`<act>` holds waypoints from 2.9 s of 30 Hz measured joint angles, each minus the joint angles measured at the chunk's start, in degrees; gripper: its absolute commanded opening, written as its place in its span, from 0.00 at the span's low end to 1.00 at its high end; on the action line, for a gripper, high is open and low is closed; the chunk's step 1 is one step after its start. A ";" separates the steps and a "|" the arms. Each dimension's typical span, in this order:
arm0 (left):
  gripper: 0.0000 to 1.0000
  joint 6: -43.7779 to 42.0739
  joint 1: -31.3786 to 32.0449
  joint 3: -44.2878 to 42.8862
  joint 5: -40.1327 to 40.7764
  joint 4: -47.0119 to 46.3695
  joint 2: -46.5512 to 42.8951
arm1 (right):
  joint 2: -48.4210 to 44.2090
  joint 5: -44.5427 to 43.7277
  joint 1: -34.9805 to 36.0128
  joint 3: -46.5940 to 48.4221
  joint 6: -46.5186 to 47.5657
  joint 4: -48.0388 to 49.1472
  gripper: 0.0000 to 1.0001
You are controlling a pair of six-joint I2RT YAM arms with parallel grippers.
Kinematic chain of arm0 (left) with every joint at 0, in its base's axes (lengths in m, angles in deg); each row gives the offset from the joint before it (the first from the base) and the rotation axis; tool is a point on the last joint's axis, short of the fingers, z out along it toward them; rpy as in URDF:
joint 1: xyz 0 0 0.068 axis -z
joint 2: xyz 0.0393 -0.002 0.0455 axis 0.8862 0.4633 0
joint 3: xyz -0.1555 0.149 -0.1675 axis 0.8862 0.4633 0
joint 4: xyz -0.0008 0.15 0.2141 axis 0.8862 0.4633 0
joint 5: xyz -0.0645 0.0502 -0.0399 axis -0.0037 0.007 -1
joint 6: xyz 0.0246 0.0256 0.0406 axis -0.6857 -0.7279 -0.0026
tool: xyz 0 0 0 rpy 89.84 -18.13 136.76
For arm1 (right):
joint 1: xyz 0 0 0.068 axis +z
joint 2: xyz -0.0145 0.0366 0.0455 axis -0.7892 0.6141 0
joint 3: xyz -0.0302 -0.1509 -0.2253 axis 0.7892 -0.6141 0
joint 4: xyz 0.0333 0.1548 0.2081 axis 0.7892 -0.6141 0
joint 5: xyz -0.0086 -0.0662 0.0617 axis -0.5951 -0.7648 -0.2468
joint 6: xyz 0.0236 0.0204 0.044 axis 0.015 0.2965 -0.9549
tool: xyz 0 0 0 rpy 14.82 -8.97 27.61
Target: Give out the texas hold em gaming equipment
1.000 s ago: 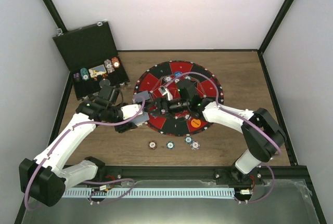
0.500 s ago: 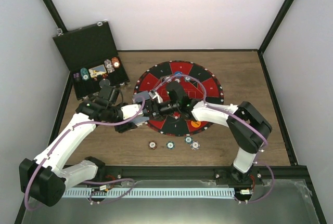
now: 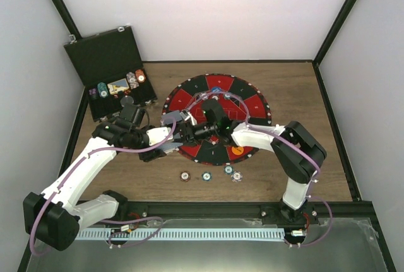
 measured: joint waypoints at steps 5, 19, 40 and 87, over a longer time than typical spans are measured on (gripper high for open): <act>0.15 -0.04 0.00 0.00 0.37 0.17 0.00 | -2.16 0.33 -1.14 -1.70 0.44 0.07 0.38; 0.15 -0.13 0.00 0.00 0.35 0.04 0.00 | -8.09 -2.32 -2.25 -3.67 1.62 -5.42 0.21; 0.15 -0.22 0.00 0.02 0.42 -0.11 0.00 | -12.11 -0.87 -18.16 -1.62 7.56 -15.78 0.03; 0.16 1.33 -0.04 -0.09 -0.70 2.10 -1.40 | 7.43 -18.12 -30.91 32.85 25.35 -37.66 0.86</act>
